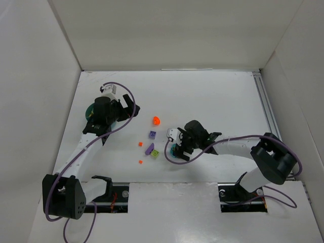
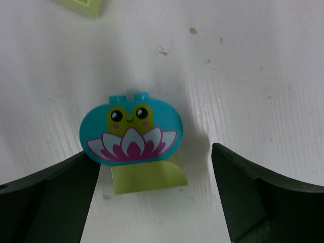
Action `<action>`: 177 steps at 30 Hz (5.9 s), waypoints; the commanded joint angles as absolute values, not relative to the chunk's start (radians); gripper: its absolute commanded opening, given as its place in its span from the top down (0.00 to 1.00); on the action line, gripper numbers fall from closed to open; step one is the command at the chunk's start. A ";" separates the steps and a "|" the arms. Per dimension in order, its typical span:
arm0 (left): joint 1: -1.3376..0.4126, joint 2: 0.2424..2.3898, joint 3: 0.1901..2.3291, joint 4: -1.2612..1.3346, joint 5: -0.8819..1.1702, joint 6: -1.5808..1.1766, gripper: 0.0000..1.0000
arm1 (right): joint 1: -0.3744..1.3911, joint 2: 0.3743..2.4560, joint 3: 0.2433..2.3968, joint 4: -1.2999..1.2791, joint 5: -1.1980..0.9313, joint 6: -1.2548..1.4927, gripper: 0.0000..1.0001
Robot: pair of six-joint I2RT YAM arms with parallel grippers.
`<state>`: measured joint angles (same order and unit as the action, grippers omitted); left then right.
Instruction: Sort the legos into containers by color
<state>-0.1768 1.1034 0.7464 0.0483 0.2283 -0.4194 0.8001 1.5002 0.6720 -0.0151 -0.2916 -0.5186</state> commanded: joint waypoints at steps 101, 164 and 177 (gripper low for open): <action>-0.494 1.270 0.802 0.381 0.831 -0.460 1.00 | 0.819 1.150 0.627 0.114 -0.279 -0.492 0.59; -0.087 1.290 0.681 0.546 -0.799 -0.495 1.00 | 0.739 1.192 0.646 0.118 -0.285 -0.508 0.59; -0.097 1.388 0.730 0.545 -0.841 -0.503 1.00 | 0.698 1.141 0.597 0.118 -0.305 -0.508 0.59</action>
